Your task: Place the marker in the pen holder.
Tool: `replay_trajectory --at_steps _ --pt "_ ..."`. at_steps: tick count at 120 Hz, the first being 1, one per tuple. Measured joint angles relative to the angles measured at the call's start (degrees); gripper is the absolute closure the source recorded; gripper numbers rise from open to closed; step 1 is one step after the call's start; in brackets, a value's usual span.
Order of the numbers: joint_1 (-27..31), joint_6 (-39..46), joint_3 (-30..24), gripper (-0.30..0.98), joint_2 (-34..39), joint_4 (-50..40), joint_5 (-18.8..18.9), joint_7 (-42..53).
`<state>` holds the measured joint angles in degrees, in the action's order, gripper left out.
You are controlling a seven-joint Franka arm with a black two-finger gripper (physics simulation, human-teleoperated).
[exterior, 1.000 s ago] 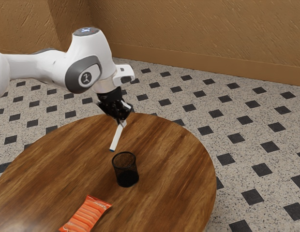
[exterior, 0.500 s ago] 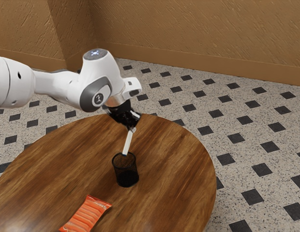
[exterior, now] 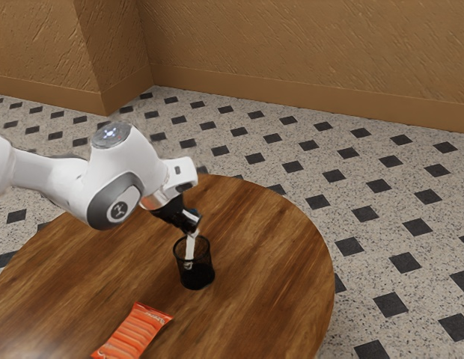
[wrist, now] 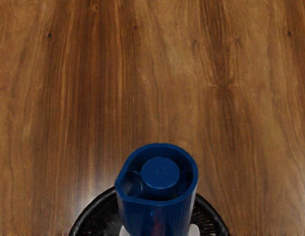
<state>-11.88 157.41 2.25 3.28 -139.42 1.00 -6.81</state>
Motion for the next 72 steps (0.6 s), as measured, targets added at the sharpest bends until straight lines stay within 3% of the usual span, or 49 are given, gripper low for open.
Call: replay_trajectory --at_steps 15,30,45,53,72 --pt "-0.6 -0.6 0.2 0.42 1.3 0.7 -0.7 1.2" --pt "0.0 -14.1 0.5 0.23 1.1 15.2 -1.3 3.0" --pt "0.5 -31.5 2.0 0.13 -0.3 29.6 -1.1 6.8" --pt "1.4 -40.0 1.9 0.09 -0.2 34.6 1.0 8.9" --pt "0.6 -53.0 1.9 0.04 0.2 38.8 2.7 13.9"
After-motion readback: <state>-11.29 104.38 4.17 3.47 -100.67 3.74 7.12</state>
